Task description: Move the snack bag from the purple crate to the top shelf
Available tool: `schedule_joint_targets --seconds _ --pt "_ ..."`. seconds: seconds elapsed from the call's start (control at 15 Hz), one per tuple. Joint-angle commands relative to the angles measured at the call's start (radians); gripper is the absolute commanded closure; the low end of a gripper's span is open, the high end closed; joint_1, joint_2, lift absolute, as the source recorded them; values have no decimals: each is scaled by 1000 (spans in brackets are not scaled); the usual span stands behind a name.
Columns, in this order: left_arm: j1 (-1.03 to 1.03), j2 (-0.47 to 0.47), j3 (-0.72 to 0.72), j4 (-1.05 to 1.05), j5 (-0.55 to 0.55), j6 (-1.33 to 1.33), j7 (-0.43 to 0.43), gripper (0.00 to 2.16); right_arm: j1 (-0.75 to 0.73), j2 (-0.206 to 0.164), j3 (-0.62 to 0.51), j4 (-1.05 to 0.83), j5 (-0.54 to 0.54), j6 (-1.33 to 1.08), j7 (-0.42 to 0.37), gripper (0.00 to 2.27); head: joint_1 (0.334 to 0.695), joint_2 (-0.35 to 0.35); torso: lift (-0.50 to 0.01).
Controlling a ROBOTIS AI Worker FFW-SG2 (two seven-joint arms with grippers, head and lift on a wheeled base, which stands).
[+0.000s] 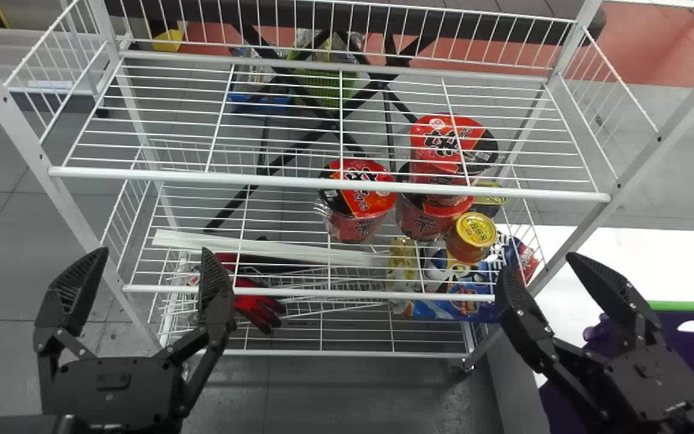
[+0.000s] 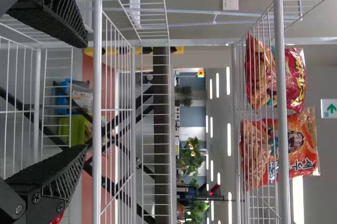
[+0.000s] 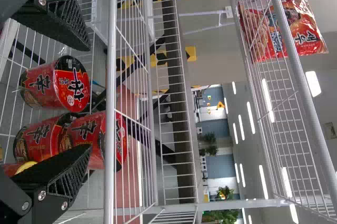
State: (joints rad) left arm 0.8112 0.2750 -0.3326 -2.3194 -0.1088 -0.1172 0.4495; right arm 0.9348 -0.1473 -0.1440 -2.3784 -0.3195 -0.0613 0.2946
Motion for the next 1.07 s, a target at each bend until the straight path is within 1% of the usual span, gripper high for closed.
schedule_joint_targets --seconds 0.0,0.07,0.2,0.27,0.33,0.4,0.47,0.53,0.6,0.67,0.73,0.87,0.93,1.0 --pt "0 0 -2 0 0 0 0 147 7 9 -9 -10 -3 -1 0 181 695 -113 -448" --pt "0 0 -8 2 -5 3 2 147 15 12 -22 -21 -3 -1 -2 181 695 -116 -448" --pt "-3 -4 -9 8 -6 3 2 147 41 37 -66 -68 -3 5 -3 178 695 -128 -448" --pt "-6 -2 -6 14 -5 3 2 147 58 51 -108 -124 -6 107 -20 181 695 -137 -448" --pt "-14 -5 -3 23 1 3 0 151 61 77 -174 -182 -21 269 -23 181 695 -161 -448" --pt "-27 -7 -5 38 1 12 0 147 59 101 -261 -232 -58 463 -23 181 695 -179 -448" --pt "-38 -8 -8 49 4 15 0 147 55 118 -339 -252 -99 548 -20 181 695 -196 -448" --pt "-46 -8 -8 60 8 18 -5 147 30 143 -430 -262 -124 665 -12 184 695 -223 -448" --pt "-50 -8 -8 67 12 18 -20 147 -14 148 -529 -262 -158 788 20 184 695 -252 -448" --pt "-50 -7 -8 74 11 18 -23 151 -85 148 -658 -260 -194 981 92 184 695 -332 -448" --pt "-52 -7 -8 78 12 18 -26 147 -165 148 -789 -257 -222 1162 159 184 695 -350 -448" --pt "-52 -2 -12 89 11 12 -41 147 -272 148 -985 -225 -247 1334 227 184 695 -350 -448" --pt "-64 -2 -28 100 6 12 -52 147 -320 148 -1057 -194 -240 1407 255 184 695 -350 -448" --pt "-78 -2 -43 109 1 15 -52 147 -338 148 -1085 -157 -224 1457 278 184 695 -350 -448"
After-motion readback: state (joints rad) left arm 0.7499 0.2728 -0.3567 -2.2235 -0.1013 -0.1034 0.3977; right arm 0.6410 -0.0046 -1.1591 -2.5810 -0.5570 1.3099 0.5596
